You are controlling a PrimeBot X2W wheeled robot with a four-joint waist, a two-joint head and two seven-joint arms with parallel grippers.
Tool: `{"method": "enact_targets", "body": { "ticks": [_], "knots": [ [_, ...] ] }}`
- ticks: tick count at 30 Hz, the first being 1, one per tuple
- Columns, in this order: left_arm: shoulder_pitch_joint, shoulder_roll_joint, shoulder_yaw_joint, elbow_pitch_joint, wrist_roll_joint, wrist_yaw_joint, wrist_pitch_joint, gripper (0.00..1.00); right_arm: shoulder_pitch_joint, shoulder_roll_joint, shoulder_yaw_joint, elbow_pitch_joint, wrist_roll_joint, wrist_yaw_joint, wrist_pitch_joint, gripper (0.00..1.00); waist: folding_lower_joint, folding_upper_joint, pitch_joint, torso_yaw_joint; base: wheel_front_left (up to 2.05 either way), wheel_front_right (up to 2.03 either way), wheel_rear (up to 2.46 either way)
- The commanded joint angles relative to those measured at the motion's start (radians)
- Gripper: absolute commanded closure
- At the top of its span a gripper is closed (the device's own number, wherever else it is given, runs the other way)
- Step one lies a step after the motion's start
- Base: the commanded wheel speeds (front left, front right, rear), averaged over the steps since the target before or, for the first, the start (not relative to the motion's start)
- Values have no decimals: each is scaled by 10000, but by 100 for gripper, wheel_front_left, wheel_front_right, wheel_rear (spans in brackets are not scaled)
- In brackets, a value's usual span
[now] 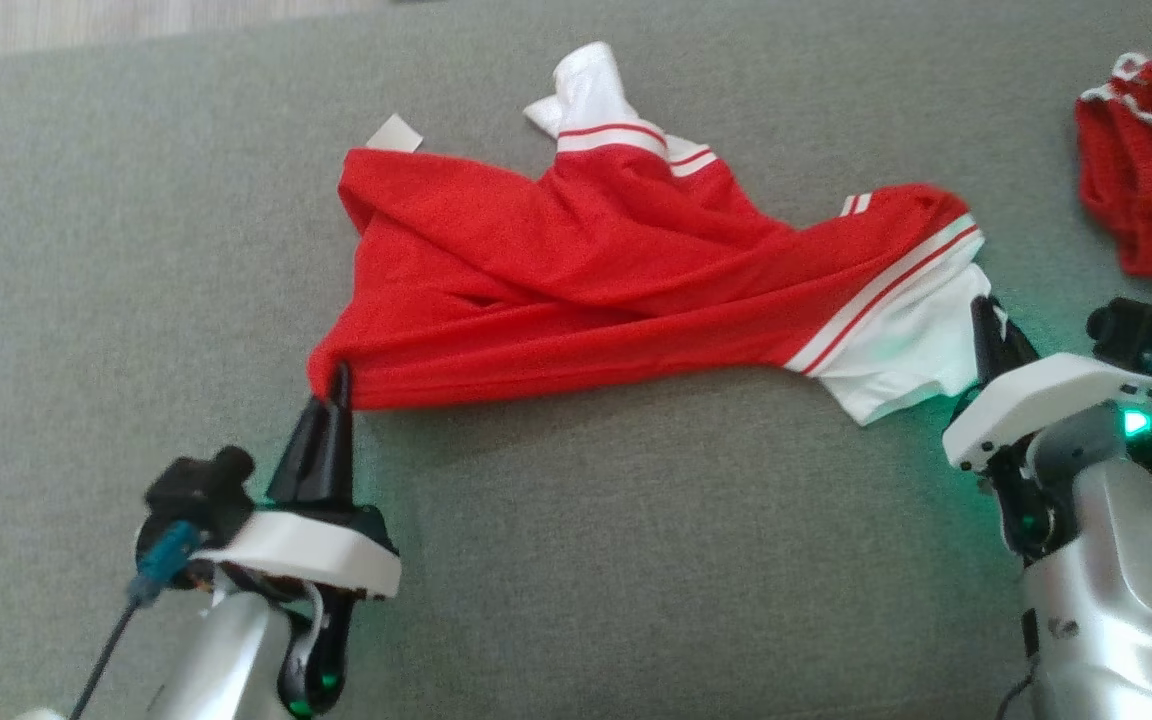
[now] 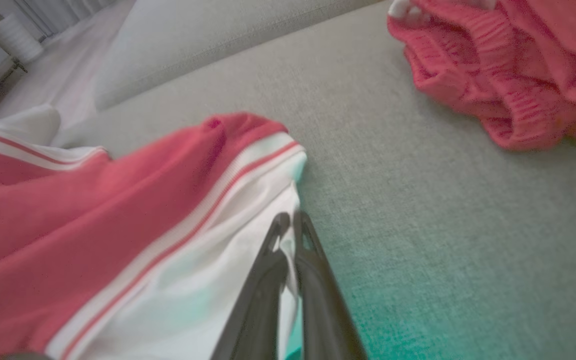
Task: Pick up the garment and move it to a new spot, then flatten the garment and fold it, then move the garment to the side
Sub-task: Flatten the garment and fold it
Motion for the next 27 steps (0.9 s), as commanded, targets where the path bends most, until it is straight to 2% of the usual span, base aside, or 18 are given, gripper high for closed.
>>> {"method": "enact_targets", "body": {
  "ticks": [1,4,8,12,16,21,25,27],
  "knots": [
    [-95,169,463,-510,-163,-9,-164,100,-92,34,282,-808,276,-7,-165,100,-1,0,-272,-144,0,0,0],
    [51,124,751,-1321,-673,-163,-232,100,154,34,346,-2774,1193,-7,-43,100,-1,0,-669,-278,0,0,0],
    [202,130,1148,-2808,-1578,-319,177,100,554,34,188,-5695,2124,-7,676,100,-1,0,-1064,-388,0,0,0],
    [144,258,1448,-4605,-2570,-348,1087,100,883,34,-121,-8294,2664,-7,1435,100,-1,0,-1365,-379,0,0,0],
    [-373,701,1707,-6253,-3188,-108,2285,100,649,34,-436,-10184,2797,-7,2046,100,-1,0,-1519,-350,0,0,0],
    [-1260,1044,2037,-7580,-3848,439,3528,100,-163,34,-688,-11260,2709,-7,2875,100,-1,0,-1477,-339,0,0,0],
    [-1726,1263,2105,-7719,-3881,709,4029,100,-823,34,-857,-11021,2961,-7,3192,100,-1,0,-1223,-331,0,0,0],
    [-2026,1276,2108,-7540,-3913,850,4212,100,-1305,34,-952,-10482,3116,-7,3302,100,-1,0,-938,-323,0,0,0]
  ]
}}
